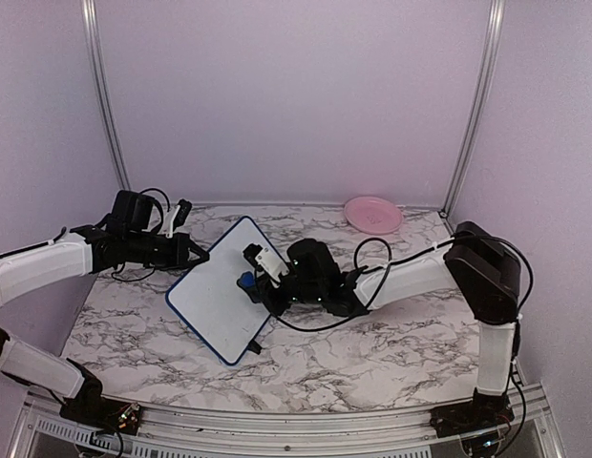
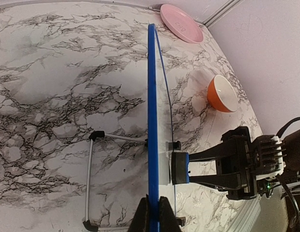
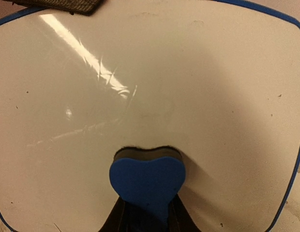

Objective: Erase the whiteboard

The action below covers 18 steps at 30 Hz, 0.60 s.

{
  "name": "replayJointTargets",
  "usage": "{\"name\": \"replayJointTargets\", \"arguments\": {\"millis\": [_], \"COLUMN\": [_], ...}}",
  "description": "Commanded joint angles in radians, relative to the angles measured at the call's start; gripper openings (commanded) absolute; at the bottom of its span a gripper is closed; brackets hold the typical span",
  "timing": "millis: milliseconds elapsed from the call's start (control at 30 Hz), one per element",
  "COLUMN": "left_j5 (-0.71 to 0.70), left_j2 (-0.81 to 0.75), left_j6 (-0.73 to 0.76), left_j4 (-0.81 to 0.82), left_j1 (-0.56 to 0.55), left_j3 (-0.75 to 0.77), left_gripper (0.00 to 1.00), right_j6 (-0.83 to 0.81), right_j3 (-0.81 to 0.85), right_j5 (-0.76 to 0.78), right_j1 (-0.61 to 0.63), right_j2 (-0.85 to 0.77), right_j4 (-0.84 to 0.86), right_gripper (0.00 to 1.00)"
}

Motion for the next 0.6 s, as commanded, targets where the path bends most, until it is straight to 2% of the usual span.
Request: {"name": "replayJointTargets", "arguments": {"millis": [0, 300, 433, 567], "left_j5": [-0.036, -0.074, -0.098, -0.125], "left_j2": [-0.003, -0.089, -0.107, -0.117], "left_j6": [0.024, 0.035, 0.052, 0.070], "left_j4": [-0.049, -0.117, -0.152, -0.183], "left_j1": [-0.013, -0.013, -0.013, -0.013], "left_j3": [0.007, 0.062, 0.090, 0.119], "left_gripper": [0.03, 0.36, 0.57, 0.68], "right_j6": [-0.011, -0.017, -0.009, -0.001], "right_j3": [0.000, -0.056, -0.102, -0.167], "right_j5": [0.009, 0.014, 0.027, 0.042], "right_j1": [0.004, 0.002, 0.001, -0.005], "right_j2": [-0.091, -0.202, -0.258, -0.326], "right_j4": [-0.048, -0.110, -0.154, -0.199], "right_gripper": [0.00, 0.00, 0.00, 0.00]}}
